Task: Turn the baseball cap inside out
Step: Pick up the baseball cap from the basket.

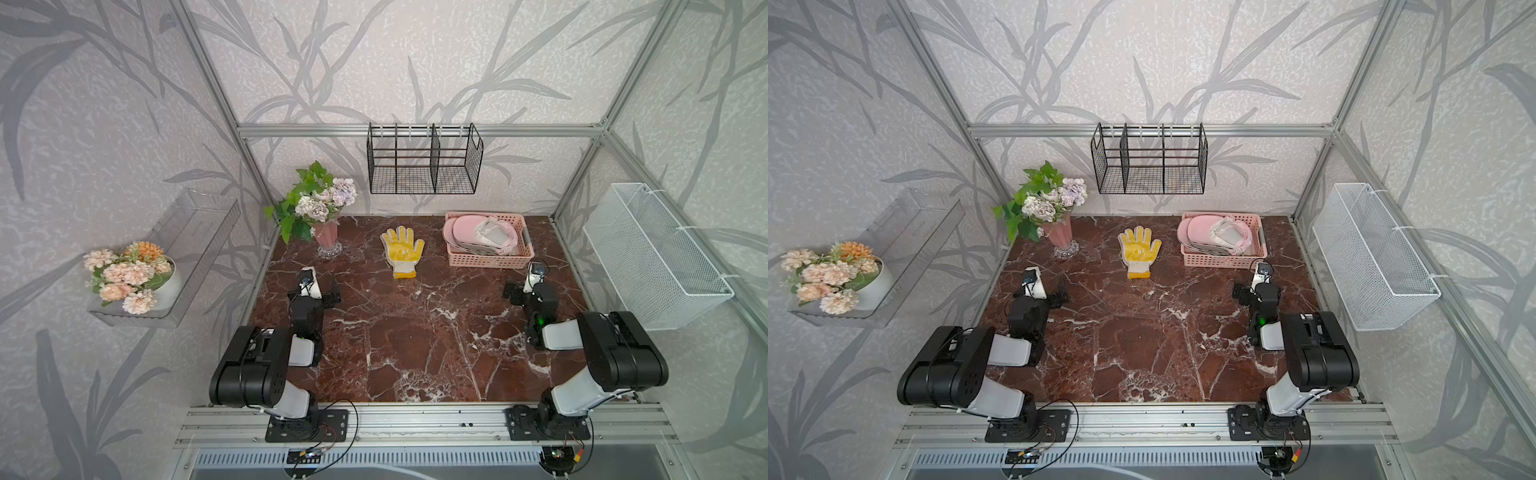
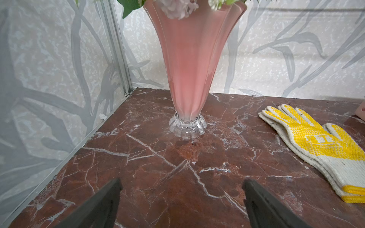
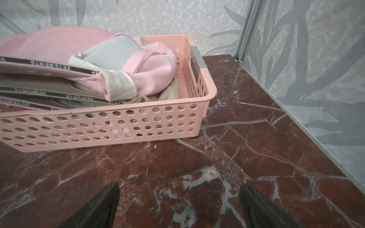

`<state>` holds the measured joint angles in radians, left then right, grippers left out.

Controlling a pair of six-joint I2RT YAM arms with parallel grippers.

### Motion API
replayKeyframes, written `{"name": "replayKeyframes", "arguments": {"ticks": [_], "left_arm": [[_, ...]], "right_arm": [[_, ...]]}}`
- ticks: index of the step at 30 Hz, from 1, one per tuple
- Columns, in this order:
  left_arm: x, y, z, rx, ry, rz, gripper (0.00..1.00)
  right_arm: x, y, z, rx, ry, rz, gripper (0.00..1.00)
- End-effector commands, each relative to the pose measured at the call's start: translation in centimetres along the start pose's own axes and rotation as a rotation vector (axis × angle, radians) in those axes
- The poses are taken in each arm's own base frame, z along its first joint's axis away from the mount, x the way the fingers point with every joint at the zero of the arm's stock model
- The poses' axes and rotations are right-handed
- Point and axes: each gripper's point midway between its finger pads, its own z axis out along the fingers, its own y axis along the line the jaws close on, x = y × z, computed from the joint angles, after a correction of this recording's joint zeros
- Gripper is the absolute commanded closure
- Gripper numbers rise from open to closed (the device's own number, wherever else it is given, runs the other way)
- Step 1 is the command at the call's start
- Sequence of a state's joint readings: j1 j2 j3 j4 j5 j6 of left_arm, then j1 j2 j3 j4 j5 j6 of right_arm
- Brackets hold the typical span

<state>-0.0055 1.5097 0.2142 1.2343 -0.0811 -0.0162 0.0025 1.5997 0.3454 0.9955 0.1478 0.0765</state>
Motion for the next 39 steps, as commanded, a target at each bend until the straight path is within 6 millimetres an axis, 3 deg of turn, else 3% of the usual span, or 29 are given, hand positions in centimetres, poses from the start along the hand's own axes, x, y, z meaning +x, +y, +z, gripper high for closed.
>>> {"name": "replayKeyframes", "arguments": {"ticks": [1,14,18,27,30,33,39], "left_arm": [[-0.6,-0.1,0.5,-0.006,-0.013,0.016,0.0],[-0.6,-0.1,0.5,-0.005,-0.014,0.015,0.0],[-0.8,-0.2,0.4,0.002,-0.02,0.019,0.0],[-3.9,1.1,-0.8,-0.071,0.0,-0.065,0.0],[-4.9,1.6,-1.2,-0.127,0.026,-0.142,0.0],[-5.8,0.4,-1.9,-0.111,0.055,-0.212,0.0],[-7.3,-4.1,-3.9,0.065,0.104,-0.357,0.0]], "right_arm": [[-1.3,0.3,0.1,-0.009,-0.028,-0.005,0.01],[-1.3,0.2,0.1,-0.007,-0.028,-0.005,0.01],[-1.6,-0.1,-0.8,0.001,-0.082,0.006,0.01],[-4.7,-0.4,-2.9,0.02,-0.101,0.011,0.01],[-5.5,-0.2,-3.3,0.015,-0.035,0.046,0.01],[-6.6,1.2,-3.5,-0.049,0.062,0.102,0.01],[-8.9,3.1,-2.1,-0.127,0.248,0.172,0.01]]}}
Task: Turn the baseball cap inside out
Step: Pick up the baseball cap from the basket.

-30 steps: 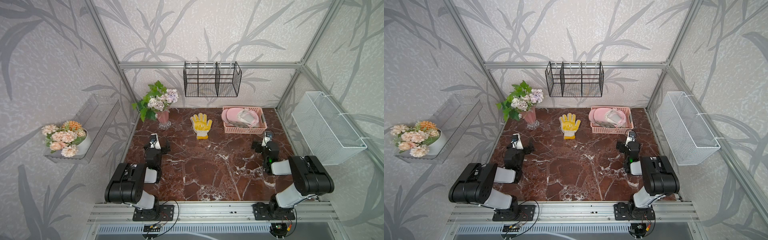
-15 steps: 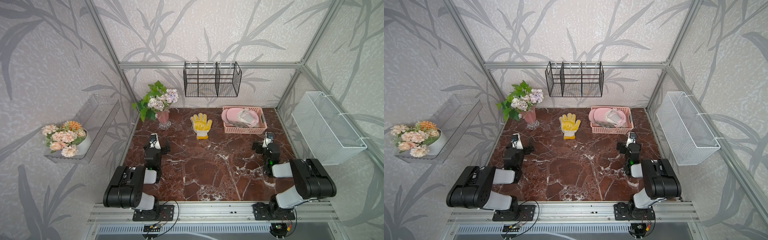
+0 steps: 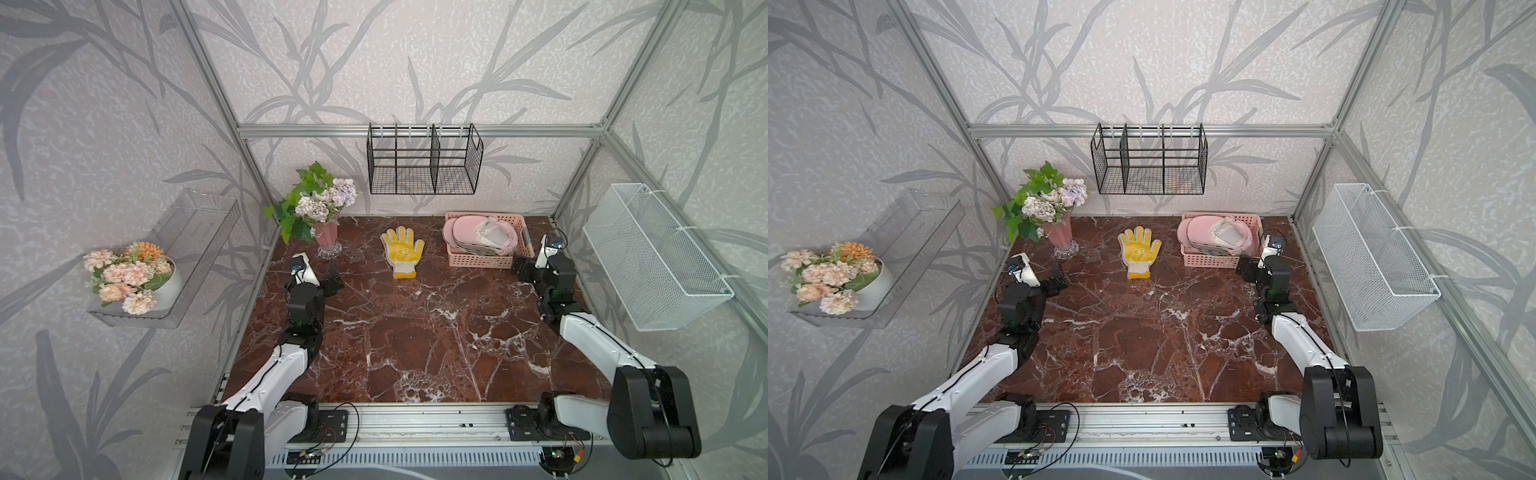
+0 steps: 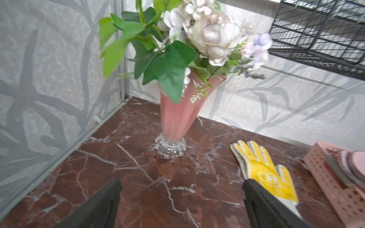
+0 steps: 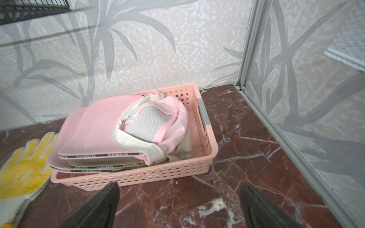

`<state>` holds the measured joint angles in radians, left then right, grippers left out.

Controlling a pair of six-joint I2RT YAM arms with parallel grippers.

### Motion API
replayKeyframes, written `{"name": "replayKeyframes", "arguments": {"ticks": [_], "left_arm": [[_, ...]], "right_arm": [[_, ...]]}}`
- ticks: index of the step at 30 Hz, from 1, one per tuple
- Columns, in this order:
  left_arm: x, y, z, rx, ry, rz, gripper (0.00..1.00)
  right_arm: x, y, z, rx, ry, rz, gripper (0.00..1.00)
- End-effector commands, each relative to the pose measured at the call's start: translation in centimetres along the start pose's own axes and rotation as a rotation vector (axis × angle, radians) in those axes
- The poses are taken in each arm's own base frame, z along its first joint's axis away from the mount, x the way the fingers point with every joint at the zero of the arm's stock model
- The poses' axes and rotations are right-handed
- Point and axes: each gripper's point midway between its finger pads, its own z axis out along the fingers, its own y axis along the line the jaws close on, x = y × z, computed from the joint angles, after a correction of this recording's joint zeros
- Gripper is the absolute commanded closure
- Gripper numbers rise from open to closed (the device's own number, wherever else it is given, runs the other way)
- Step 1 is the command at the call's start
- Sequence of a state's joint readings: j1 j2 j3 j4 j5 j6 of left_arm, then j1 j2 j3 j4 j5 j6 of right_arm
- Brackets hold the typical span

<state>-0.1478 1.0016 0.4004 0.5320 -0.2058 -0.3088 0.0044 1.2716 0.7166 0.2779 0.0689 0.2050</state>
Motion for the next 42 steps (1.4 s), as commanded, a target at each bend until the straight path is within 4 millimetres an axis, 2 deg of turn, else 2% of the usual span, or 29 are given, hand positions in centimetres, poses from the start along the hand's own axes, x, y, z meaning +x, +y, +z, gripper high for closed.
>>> {"name": "replayKeyframes", "arguments": {"ticks": [1,6,10,12,18,21,25,29,34,37,42], "left_arm": [[1.7,-1.9,-0.9,0.068,0.124,-0.089,0.0],[2.2,-4.2,-1.8,0.178,0.2,-0.078,0.0],[2.6,-5.5,-2.0,0.254,0.222,-0.033,0.0],[2.9,-5.6,-1.9,0.259,0.238,-0.03,0.0],[3.2,-6.0,-1.8,0.281,0.25,-0.028,0.0],[3.3,-6.0,-1.8,0.281,0.253,-0.03,0.0],[3.3,-6.0,-1.8,0.278,0.253,-0.026,0.0],[3.4,-5.9,-1.8,0.279,0.253,-0.026,0.0],[3.4,-6.1,-1.8,0.287,0.255,-0.029,0.0],[3.3,-6.2,-1.9,0.295,0.254,-0.03,0.0],[2.3,-7.0,-2.1,0.328,0.225,-0.034,0.0]], "right_arm": [[2.7,1.3,0.7,-0.074,0.262,0.067,0.01],[1.5,2.2,3.5,-0.104,0.405,0.126,0.13],[1.0,2.0,6.5,-0.081,0.457,0.149,0.23],[1.6,1.6,8.3,-0.056,0.51,0.158,0.31],[2.0,1.4,12.4,-0.054,0.562,0.192,0.36],[2.7,1.4,13.6,-0.052,0.592,0.213,0.41],[3.6,1.8,14.5,-0.069,0.615,0.241,0.47],[3.8,2.1,14.7,-0.088,0.618,0.256,0.65],[2.8,2.3,14.5,-0.092,0.593,0.26,0.88],[1.4,2.5,14.0,-0.103,0.566,0.259,1.0],[-3.1,3.6,11.6,-0.144,0.474,0.25,1.0]]}}
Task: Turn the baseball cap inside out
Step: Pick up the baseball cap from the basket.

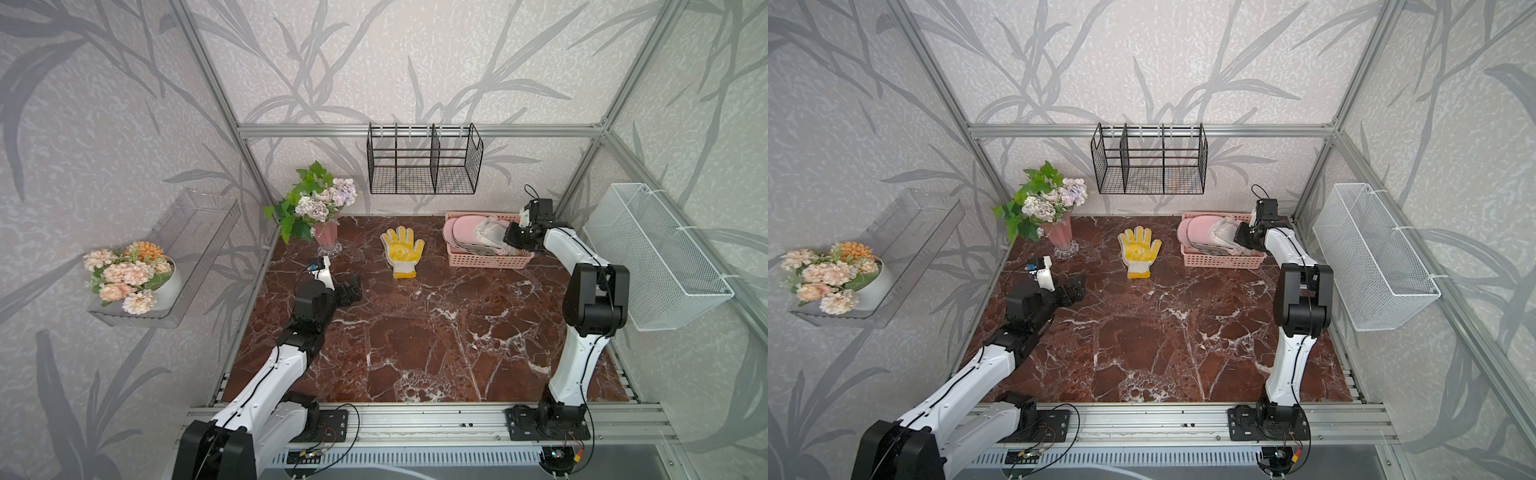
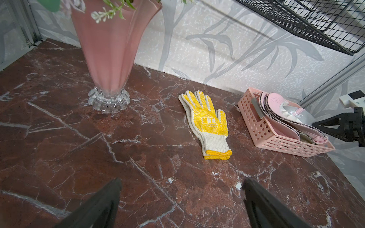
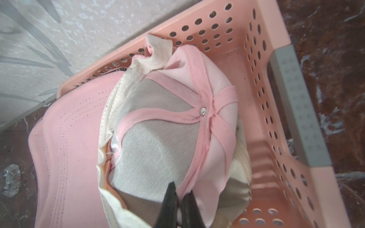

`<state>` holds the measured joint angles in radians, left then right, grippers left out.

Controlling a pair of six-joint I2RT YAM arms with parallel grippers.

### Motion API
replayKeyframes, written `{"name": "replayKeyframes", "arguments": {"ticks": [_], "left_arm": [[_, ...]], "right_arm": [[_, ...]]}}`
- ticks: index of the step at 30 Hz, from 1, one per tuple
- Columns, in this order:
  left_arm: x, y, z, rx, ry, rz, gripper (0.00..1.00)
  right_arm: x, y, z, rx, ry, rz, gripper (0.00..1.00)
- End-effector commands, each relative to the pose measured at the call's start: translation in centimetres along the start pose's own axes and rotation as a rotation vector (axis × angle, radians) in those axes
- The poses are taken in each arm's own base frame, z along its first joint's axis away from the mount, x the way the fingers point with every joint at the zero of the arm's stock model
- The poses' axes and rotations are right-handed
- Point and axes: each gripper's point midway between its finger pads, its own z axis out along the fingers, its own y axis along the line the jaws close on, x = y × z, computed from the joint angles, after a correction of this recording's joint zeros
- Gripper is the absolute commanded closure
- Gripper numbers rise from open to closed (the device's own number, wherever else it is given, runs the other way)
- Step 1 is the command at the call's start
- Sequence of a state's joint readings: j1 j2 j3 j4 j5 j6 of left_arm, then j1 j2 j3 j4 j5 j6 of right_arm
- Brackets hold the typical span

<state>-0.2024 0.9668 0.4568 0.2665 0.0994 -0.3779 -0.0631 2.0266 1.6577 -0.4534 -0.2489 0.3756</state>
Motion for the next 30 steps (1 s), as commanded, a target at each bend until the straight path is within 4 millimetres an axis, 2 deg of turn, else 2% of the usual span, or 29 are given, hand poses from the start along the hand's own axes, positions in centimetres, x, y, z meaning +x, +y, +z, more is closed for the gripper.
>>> {"name": "replayKeyframes", "arguments": {"ticks": [1,7,10,14,16,17,24,27,30], "left_arm": [[-2.4,-1.7,-0.4,0.06,-0.064,0.017,0.0],[-3.9,-5.2,-0.8,0.156,-0.134,0.107,0.0],[-4.4,-7.9,-1.1,0.227,-0.168,0.194,0.0],[-3.9,-12.7,-1.5,0.398,-0.173,0.323,0.0],[-3.3,-14.8,-1.5,0.47,-0.161,0.378,0.0],[-2.8,-16.0,-1.5,0.508,-0.152,0.408,0.0],[0.3,-22.5,-2.2,0.738,-0.148,0.559,0.0],[1.0,-23.8,-1.9,0.75,-0.186,0.61,0.0],[1.2,-24.3,-0.9,0.735,-0.221,0.625,0.0]], "right_arm": [[-3.5,3.4,-6.1,-0.075,-0.127,-0.033,1.0],[-4.6,6.6,-11.4,-0.159,-0.162,-0.062,1.0],[-4.7,7.9,-13.6,-0.199,-0.175,-0.076,1.0],[-3.9,9.9,-16.0,-0.256,-0.167,-0.097,1.0],[-3.1,10.5,-16.2,-0.277,-0.139,-0.101,1.0],[-2.7,11.5,-17.7,-0.304,-0.15,-0.115,1.0],[2.0,14.3,-20.0,-0.384,-0.075,-0.171,1.0],[4.2,15.5,-20.6,-0.412,-0.039,-0.189,1.0],[6.5,16.9,-21.0,-0.445,-0.006,-0.216,1.0]]}}
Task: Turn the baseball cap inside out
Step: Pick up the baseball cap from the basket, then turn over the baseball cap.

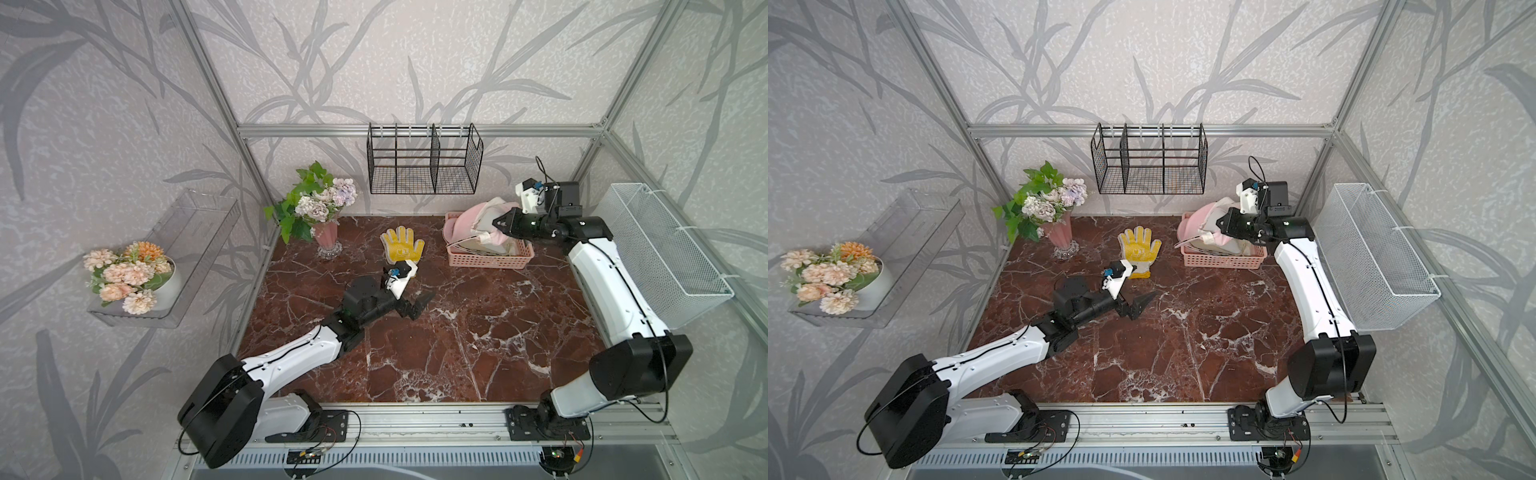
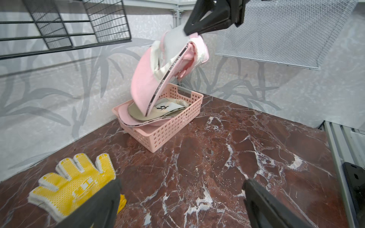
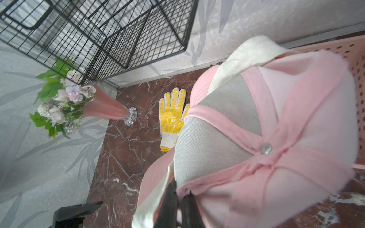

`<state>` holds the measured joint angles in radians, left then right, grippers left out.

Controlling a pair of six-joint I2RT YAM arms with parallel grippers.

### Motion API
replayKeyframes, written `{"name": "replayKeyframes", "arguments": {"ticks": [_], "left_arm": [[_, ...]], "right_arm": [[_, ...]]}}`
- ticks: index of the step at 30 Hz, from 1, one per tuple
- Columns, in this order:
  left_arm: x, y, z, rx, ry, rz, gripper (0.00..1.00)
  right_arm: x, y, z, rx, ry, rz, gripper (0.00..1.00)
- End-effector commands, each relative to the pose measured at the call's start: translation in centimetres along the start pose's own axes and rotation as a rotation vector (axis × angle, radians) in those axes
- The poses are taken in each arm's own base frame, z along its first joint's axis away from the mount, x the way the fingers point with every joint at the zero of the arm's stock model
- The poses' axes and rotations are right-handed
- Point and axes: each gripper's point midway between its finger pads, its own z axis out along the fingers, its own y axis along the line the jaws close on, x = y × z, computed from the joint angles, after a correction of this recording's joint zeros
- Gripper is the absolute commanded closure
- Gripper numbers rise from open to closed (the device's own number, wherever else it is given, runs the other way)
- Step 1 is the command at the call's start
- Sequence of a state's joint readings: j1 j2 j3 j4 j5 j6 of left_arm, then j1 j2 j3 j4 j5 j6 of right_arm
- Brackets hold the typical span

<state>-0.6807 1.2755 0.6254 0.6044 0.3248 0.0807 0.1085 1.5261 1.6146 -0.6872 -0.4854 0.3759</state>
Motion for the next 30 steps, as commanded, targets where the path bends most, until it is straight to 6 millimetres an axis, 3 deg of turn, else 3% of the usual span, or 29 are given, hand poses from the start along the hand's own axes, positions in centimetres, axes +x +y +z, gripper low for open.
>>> {"name": "replayKeyframes", "arguments": {"ticks": [1,7,11,22,27,28,30], "left_arm": [[-3.1,0.4,1.0,-0.027,-0.117,0.11,0.0],[-2.8,1.7,2.0,-0.113,-0.138,0.151,0.0],[-2.2,1.4,2.7,-0.096,-0.134,0.171,0.11],[-0.4,-0.1,3.9,0.001,-0.106,0.192,0.58],[-0.3,-0.5,4.0,0.025,-0.067,0.202,1.0],[-0.3,-0.6,3.9,0.033,-0.053,0.203,1.0],[-0.1,-1.0,3.8,0.053,-0.015,0.21,1.0]], "right_arm": [[1.7,2.7,-0.8,-0.068,0.026,-0.019,1.0],[5.2,5.2,-0.4,-0.117,0.091,-0.041,1.0],[6.8,6.8,-0.1,-0.159,0.133,-0.047,1.0],[8.9,8.5,-0.1,-0.238,0.169,-0.023,1.0],[9.7,8.0,0.4,-0.234,0.178,-0.022,1.0],[9.7,7.7,0.5,-0.223,0.175,-0.03,0.95],[9.9,7.0,0.6,-0.195,0.156,-0.068,0.68]]}}
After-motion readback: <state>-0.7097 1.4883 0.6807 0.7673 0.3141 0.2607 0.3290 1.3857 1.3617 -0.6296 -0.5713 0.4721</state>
